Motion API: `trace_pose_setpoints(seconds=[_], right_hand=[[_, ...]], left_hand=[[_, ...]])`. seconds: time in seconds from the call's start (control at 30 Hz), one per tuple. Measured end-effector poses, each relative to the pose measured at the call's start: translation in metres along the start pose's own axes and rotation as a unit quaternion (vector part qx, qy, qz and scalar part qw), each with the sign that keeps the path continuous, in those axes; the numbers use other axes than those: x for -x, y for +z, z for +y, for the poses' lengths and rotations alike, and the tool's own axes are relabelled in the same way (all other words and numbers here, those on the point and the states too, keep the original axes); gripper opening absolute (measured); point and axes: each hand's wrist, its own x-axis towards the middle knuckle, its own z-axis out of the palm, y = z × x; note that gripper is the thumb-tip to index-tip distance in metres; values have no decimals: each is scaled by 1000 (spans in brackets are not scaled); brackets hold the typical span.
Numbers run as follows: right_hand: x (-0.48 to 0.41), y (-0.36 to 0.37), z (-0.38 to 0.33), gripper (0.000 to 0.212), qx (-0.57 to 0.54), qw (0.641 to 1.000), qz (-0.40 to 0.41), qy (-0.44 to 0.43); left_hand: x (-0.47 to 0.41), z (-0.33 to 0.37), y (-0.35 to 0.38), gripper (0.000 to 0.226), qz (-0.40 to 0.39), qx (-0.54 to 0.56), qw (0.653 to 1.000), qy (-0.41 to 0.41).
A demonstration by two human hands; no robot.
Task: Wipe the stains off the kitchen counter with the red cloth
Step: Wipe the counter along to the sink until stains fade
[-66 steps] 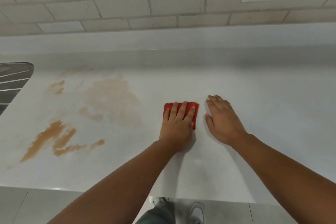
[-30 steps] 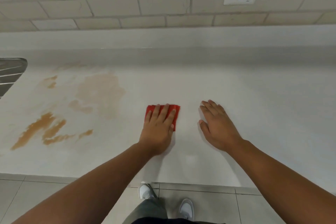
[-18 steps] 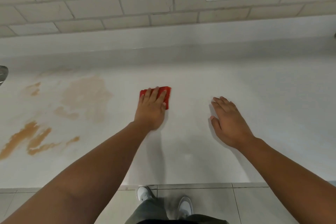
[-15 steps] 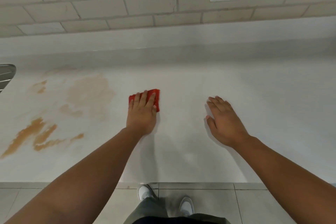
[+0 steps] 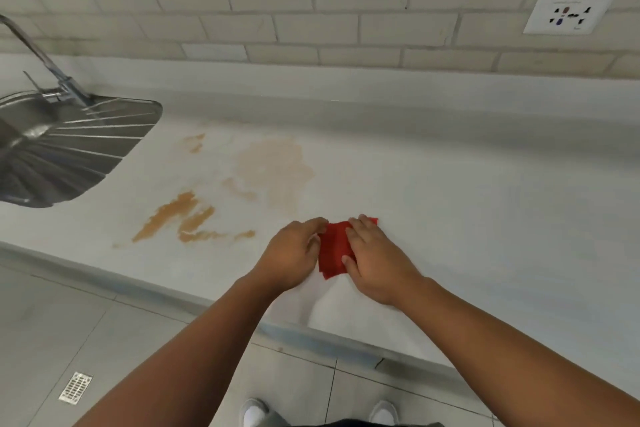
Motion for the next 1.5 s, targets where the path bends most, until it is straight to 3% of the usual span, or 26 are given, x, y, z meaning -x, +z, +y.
trace_pose_setpoints(seconds=[0.17,0.3,0.5,0.63,0.87,1.07,1.23,1.4,1.5], right_hand=[[-19,10,-34,69,133,984,-50,103],[-29,15,-49,67,143,976,-79,141],[-25,36,-59,58,49,984,43,164],[-34,50,-94,64,101,971,56,207],[-45,65,-164,68,144,963,-10,229],[-66,58,-163,68,150,929,-26,336],[-104,78,-193,66,125,962,20,242],[-97,89,-241,72,100,992,-16,70],[-61,85,-229,70,93,995,-24,34]], left_hand=[[24,-61,-33,35,60,-44,997,-3],[50,-109,-57,32,99,-64,993,21],[89,-187,-74,25,117,-110,980,117],[111,-223,-81,30,133,-113,977,121],[137,-268,-89,49,83,-150,979,106],[136,-275,-88,52,42,-166,979,110],[134,-285,-96,51,32,-181,975,123],[138,-283,-94,53,28,-190,975,110],[139,-286,-94,53,25,-192,975,107]])
